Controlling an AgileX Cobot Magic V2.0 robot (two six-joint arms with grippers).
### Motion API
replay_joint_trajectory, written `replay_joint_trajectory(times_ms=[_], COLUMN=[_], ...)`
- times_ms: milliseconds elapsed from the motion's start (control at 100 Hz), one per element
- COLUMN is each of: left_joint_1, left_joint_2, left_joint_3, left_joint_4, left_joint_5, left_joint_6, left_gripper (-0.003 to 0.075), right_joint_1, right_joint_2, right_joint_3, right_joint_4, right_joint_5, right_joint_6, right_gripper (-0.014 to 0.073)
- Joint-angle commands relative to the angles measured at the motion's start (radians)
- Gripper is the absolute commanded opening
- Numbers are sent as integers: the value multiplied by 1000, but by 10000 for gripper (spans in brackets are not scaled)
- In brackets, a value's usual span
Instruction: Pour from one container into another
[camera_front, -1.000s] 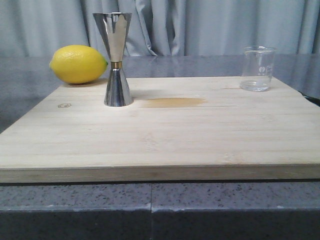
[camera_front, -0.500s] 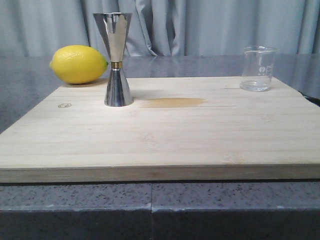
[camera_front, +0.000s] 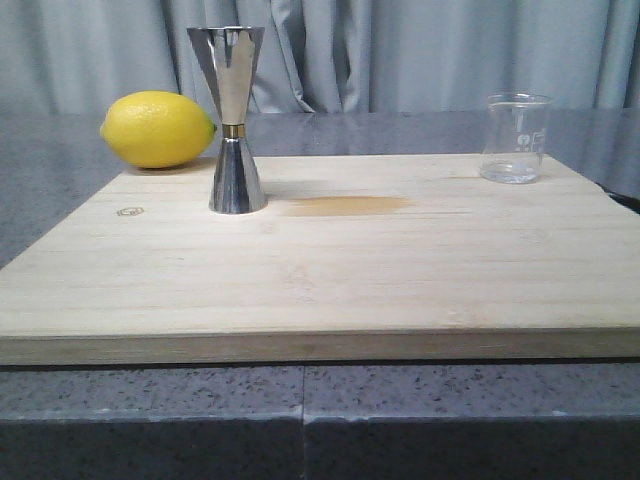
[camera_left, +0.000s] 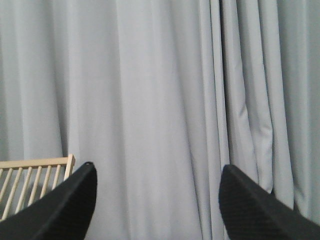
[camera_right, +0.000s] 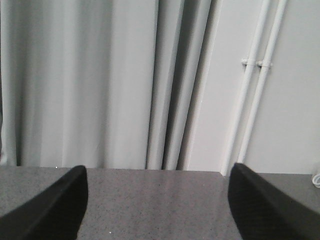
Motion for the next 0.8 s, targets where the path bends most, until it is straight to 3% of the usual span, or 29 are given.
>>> replay_joint_trajectory(times_ms=[0, 150, 390, 790], left_joint_1=[2, 2, 2, 0], left_joint_2=[-49, -141, -309, -464], left_joint_3=[-1, 115, 340, 480], left_joint_4=[49, 179, 177, 177], left_joint_5=[-7, -10, -18, -16], left_joint_6=[-86, -204, -259, -260], left_gripper=[483, 483, 483, 441], right_joint_1=[0, 0, 0, 0], right_joint_2=[-17, -53, -156, -290], right_joint_3=[-37, -37, 22, 197], right_joint_4=[-33, -22, -8, 34], right_joint_5=[-15, -9, -37, -173], right_joint_6=[0, 0, -43, -48], right_gripper=[533, 533, 532, 531])
